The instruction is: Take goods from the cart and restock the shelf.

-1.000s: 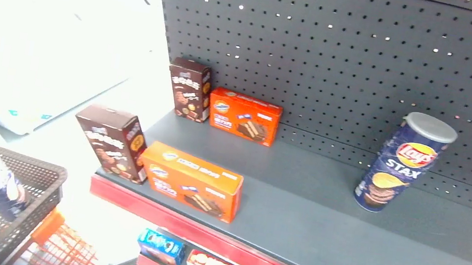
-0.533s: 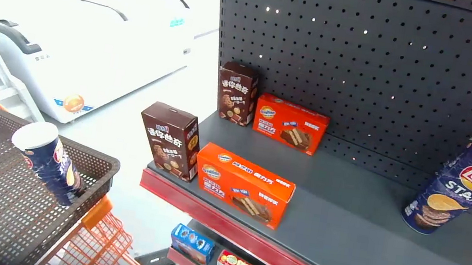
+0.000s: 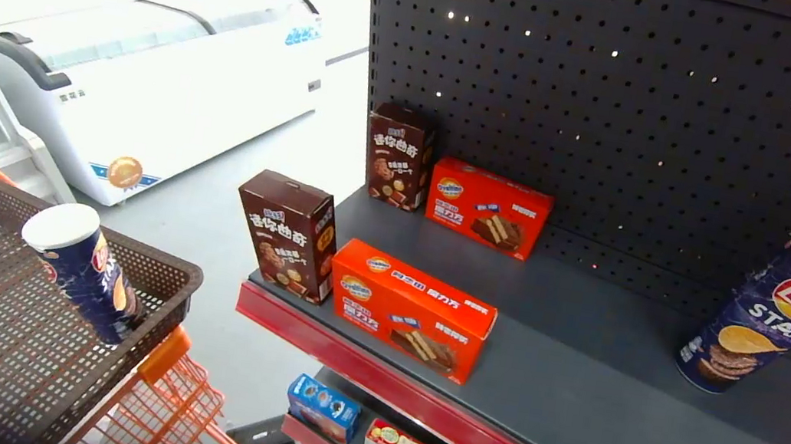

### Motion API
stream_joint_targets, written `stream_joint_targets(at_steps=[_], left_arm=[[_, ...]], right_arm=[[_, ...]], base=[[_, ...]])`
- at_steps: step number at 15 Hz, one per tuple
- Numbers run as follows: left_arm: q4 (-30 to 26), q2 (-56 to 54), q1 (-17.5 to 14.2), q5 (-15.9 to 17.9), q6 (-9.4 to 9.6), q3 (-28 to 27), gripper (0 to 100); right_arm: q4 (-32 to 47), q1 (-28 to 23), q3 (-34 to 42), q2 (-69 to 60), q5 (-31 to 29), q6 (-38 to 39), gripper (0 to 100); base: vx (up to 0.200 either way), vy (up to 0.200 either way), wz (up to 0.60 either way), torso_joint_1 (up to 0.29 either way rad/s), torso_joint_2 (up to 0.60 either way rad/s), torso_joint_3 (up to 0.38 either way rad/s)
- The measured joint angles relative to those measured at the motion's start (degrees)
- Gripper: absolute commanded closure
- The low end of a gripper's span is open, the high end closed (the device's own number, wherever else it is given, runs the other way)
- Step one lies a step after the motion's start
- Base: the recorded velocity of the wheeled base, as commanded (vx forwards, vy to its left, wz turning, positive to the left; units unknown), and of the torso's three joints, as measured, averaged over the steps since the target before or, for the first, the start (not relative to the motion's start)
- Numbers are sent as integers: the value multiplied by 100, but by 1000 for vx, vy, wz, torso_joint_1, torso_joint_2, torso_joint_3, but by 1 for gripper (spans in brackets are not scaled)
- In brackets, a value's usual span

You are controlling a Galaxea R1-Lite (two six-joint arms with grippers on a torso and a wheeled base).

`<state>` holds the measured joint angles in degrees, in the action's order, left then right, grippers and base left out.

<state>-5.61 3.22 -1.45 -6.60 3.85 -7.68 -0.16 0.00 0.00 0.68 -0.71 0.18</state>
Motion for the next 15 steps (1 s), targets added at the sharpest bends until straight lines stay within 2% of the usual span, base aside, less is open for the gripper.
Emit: stream_joint_targets(at_steps=[1,4,7,11,13,15], left_arm=[[-161,238,-63,-137,60,-224,0],[-246,1084,-52,-246,90,-577,0],[169,2180,9,-216,74,-783,0],[1373,4013,-358,17,101,-887,0],[2594,4997,-540,52,107,-880,0],[4056,6026,-745,69,137,-794,0]], right_arm=[[0,0,0,0,0,-2,0],[0,0,0,0,2,-2,0],[0,0,0,0,2,-2,0],[0,0,0,0,2,0,0],[2,0,0,0,0,0,0],[0,0,0,0,0,-2,0]], base=[[0,0,0,0,0,0],[0,0,0,0,0,0],[0,0,0,0,0,0],[0,0,0,0,0,0],[0,0,0,0,0,0],[0,0,0,0,0,0]])
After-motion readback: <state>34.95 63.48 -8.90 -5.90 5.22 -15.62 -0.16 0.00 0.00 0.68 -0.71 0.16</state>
